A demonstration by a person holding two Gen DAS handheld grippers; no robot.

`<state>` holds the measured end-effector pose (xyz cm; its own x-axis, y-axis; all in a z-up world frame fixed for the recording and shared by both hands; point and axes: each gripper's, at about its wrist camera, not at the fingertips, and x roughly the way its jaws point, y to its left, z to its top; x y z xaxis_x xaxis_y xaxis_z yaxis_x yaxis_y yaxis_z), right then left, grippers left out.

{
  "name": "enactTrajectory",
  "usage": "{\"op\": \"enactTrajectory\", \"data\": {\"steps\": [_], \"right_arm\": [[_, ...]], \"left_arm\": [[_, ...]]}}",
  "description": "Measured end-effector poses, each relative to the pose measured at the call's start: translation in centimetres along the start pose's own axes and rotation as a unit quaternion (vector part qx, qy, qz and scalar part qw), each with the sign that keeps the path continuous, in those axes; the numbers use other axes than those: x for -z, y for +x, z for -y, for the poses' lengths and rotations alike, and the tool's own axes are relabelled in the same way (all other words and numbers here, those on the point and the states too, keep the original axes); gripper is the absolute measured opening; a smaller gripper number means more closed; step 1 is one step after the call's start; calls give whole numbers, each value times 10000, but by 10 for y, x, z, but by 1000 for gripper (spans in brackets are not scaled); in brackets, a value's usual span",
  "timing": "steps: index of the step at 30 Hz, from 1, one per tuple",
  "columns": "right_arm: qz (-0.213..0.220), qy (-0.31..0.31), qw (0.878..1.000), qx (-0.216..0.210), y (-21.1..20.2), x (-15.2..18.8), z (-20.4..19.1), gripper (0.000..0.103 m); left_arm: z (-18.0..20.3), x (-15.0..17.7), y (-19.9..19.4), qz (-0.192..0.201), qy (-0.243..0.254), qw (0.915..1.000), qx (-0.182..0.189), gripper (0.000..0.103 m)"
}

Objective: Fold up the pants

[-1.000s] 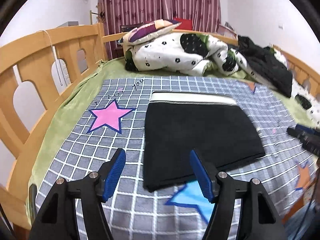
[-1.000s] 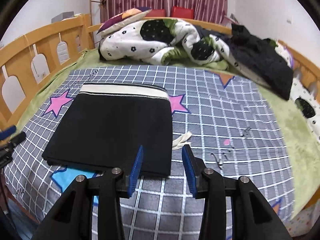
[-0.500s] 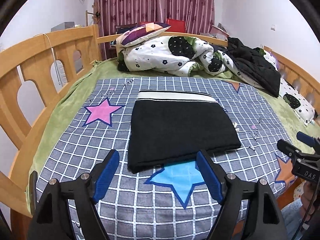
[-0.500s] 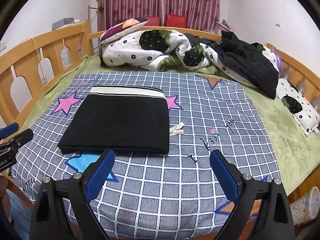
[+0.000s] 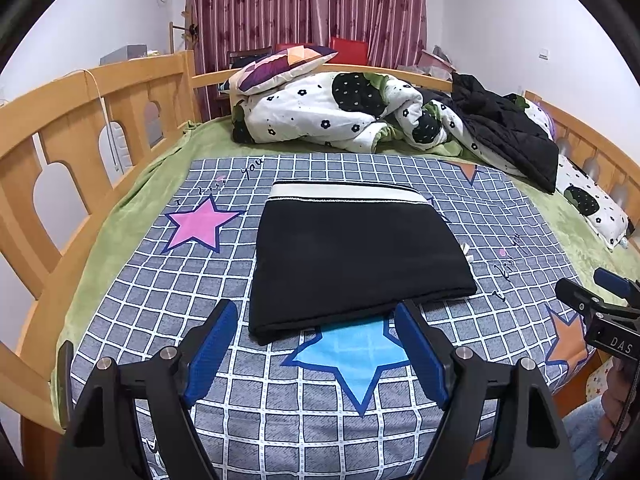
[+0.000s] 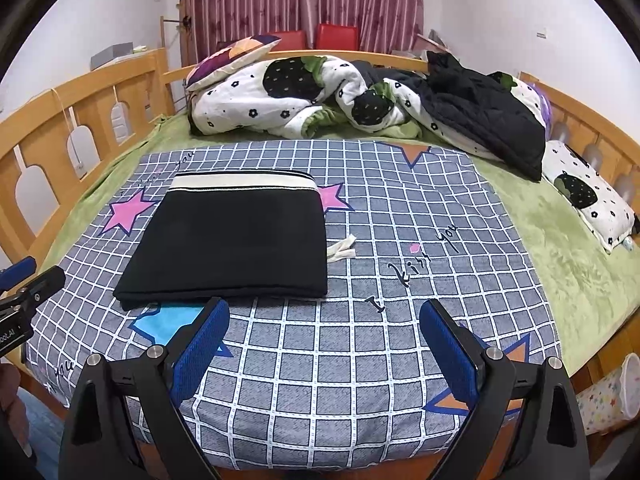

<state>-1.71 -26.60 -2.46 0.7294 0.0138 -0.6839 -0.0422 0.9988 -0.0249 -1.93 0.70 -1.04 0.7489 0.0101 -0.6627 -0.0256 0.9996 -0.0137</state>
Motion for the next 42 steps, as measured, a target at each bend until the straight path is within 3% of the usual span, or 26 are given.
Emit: {"op": "enactTrajectory", "data": {"steps": [42], "right_arm": [[-6,13,10000,34,2,0,-1,95]], "left_arm": [[-2,0,-1,22,2,10000,-13,80]]}}
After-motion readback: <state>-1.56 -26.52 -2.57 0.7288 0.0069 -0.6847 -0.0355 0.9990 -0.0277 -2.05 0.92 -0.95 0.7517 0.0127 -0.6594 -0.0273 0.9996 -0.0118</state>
